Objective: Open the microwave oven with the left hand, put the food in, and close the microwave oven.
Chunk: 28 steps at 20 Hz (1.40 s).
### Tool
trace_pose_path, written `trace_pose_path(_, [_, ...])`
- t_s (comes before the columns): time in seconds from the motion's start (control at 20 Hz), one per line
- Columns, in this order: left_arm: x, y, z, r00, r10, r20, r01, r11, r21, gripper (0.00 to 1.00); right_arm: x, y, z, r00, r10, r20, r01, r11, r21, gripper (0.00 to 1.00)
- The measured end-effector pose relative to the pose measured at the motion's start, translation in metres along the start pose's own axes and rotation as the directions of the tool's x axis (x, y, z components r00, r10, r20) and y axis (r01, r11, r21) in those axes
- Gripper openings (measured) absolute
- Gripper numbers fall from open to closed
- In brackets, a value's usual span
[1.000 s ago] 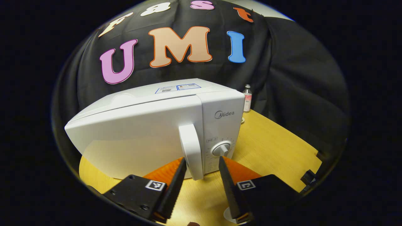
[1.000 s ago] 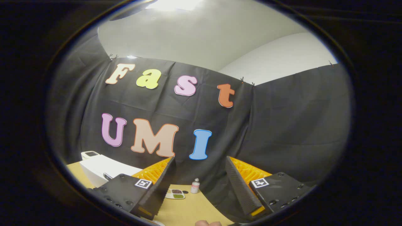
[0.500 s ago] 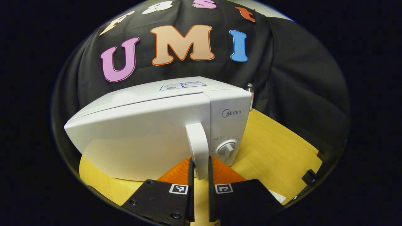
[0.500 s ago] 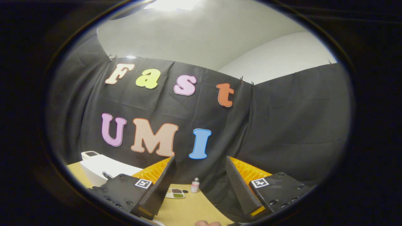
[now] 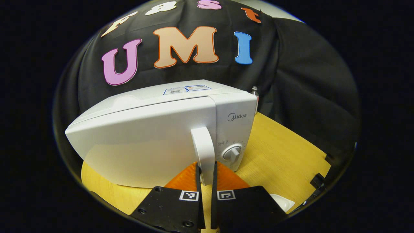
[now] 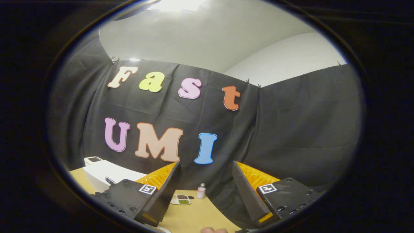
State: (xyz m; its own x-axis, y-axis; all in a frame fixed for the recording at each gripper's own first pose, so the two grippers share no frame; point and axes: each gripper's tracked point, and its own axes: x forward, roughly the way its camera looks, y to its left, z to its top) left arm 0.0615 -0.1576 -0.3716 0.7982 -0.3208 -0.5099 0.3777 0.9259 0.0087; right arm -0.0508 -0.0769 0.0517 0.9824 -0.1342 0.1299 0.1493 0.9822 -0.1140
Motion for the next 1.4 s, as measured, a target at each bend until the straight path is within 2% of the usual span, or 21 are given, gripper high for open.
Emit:
trace_pose_path(0.3, [-0.009, 0.001, -0.002, 1.000, -0.003, -0.009, 0.003, 1.000, -0.001, 0.04, -0.001, 0.006, 0.000, 1.000, 0.018, 0.004, -0.018, 1.000, 0.002, 0.96])
trace_pose_path(0.35, [-0.013, 0.010, -0.005, 0.999, 0.042, -0.008, -0.041, 0.999, 0.015, 0.02, -0.002, 0.006, 0.000, 1.000, 0.019, 0.004, -0.019, 1.000, 0.006, 0.97])
trace_pose_path(0.4, [-0.024, 0.008, 0.005, 0.999, 0.020, 0.049, -0.021, 1.000, 0.008, 0.01, -0.002, 0.005, -0.002, 1.000, 0.019, 0.004, -0.019, 1.000, 0.012, 0.97])
trace_pose_path(0.55, [-0.039, 0.011, -0.005, 0.998, 0.028, 0.050, -0.030, 0.998, 0.046, 0.00, 0.000, 0.014, -0.008, 0.999, 0.046, -0.013, -0.045, 0.998, 0.050, 0.98])
trace_pose_path(0.7, [-0.046, 0.006, -0.010, 0.999, 0.015, 0.047, -0.017, 0.999, 0.046, 0.00, 0.002, 0.022, -0.010, 0.997, 0.071, -0.013, -0.070, 0.996, 0.056, 0.97])
trace_pose_path(0.8, [-0.042, 0.008, -0.011, 0.998, 0.035, 0.043, -0.038, 0.997, 0.064, 0.00, 0.001, 0.024, -0.011, 0.997, 0.079, -0.011, -0.078, 0.996, 0.052, 0.97])
trace_pose_path(0.9, [-0.034, 0.001, -0.014, 1.000, 0.018, 0.019, -0.019, 0.999, 0.050, 0.01, 0.000, 0.023, -0.011, 0.997, 0.075, -0.013, -0.075, 0.996, 0.047, 0.97])
trace_pose_path(1.05, [-0.024, -0.003, -0.013, 1.000, -0.009, -0.001, 0.009, 0.999, 0.036, 0.78, 0.003, 0.018, -0.012, 0.998, 0.059, -0.016, -0.058, 0.997, 0.043, 0.96])
trace_pose_path(1.15, [-0.020, -0.005, -0.003, 1.000, -0.011, 0.026, 0.010, 0.999, 0.045, 0.74, 0.004, 0.015, -0.014, 0.999, 0.050, -0.022, -0.049, 0.998, 0.039, 0.96])
trace_pose_path(1.4, [0.000, -0.003, 0.006, 1.000, 0.008, 0.027, -0.009, 0.999, 0.033, 0.74, 0.006, 0.011, -0.014, 0.999, 0.037, -0.031, -0.037, 0.999, 0.026, 0.96])
